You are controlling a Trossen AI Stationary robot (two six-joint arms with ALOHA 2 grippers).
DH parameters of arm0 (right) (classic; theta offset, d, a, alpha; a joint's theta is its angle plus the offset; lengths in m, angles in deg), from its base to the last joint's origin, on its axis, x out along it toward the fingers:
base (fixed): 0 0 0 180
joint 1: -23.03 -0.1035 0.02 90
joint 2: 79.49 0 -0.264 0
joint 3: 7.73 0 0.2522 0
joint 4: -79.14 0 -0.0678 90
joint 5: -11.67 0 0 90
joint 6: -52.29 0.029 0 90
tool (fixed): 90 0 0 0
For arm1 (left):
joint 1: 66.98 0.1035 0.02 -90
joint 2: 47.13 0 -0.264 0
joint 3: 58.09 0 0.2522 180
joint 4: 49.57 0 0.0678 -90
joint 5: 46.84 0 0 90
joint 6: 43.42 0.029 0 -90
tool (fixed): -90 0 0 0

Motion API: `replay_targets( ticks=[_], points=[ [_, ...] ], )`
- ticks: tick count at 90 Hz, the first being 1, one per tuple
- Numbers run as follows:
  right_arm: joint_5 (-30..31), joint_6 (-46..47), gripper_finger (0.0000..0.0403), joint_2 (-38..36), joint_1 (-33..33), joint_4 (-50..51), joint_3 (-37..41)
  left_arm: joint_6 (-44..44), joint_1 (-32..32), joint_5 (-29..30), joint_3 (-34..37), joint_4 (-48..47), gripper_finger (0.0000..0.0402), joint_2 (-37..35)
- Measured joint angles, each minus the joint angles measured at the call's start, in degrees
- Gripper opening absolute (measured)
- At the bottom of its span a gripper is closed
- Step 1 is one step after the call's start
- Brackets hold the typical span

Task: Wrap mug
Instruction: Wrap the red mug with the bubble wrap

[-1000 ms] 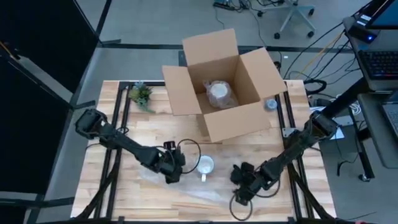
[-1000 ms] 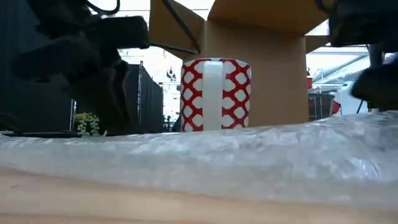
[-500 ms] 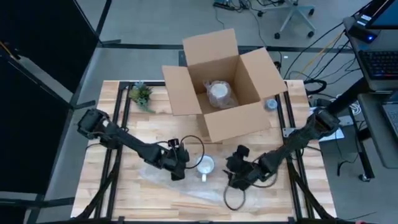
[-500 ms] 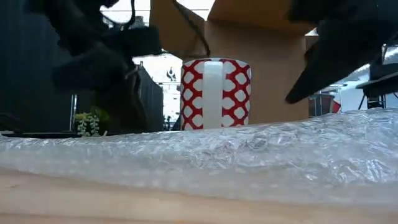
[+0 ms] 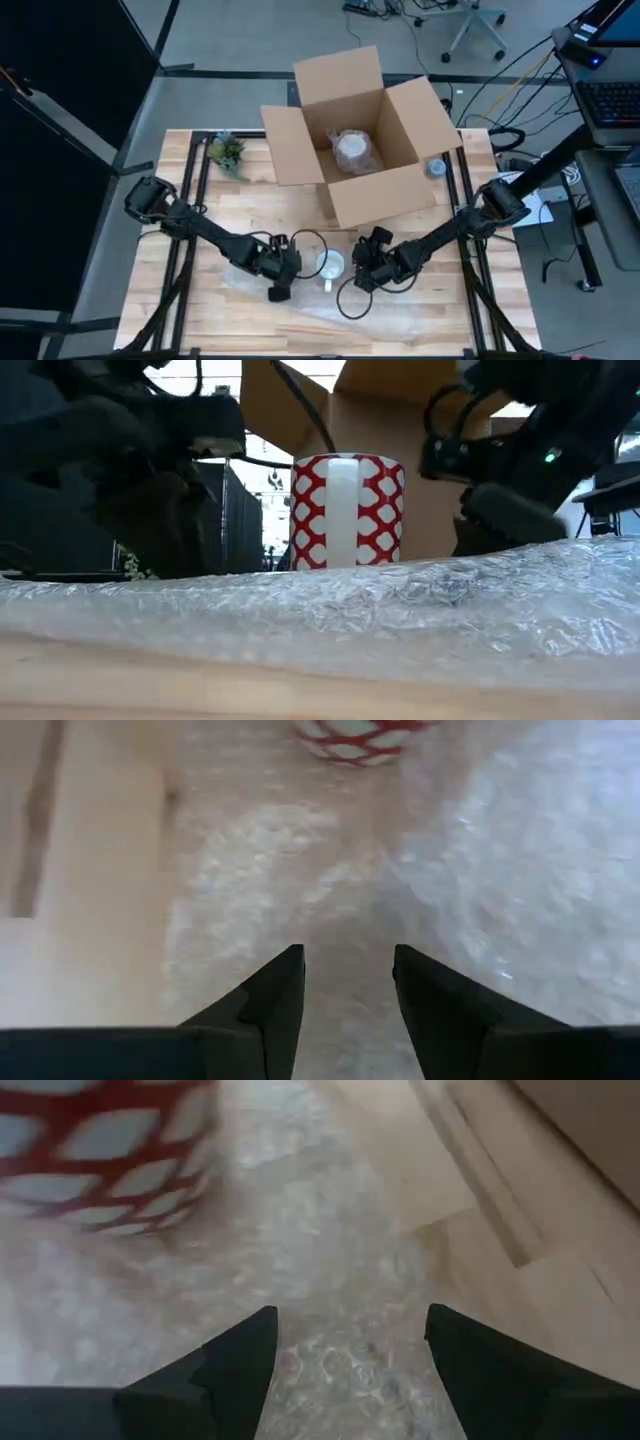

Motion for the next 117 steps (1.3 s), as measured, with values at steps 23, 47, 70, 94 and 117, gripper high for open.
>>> replay_targets(
  ticks=[23, 47, 70, 94, 117],
  points=[
    [0.15, 0.07, 0.0242, 0.20, -0.33, -0.02, 0.00, -2.50, -2.48, -4.24, -1.30, -1.56, 0.0143, 0.00],
    [-0.39, 0.05, 0.0242, 0.19, -0.62, 0.04, 0.00, 3.80, 0.32, 0.71, -3.78, -1.60, 0.0143, -0.11],
    [-0.81, -0.48, 0.0242, 0.20, -1.46, -0.18, 0.00, 4.97, 4.13, 0.67, -3.80, -2.93, 0.0143, -0.09],
    [-1.23, -4.44, 0.0242, 0.22, -1.11, -1.00, 0.00, 6.26, 4.22, 0.45, 0.10, -0.96, 0.0143, -0.09],
    [-1.24, -6.61, 0.0242, 0.25, -1.02, -1.98, 0.00, 11.84, 5.72, 0.18, 3.37, 5.30, 0.0143, -0.04]
  ],
)
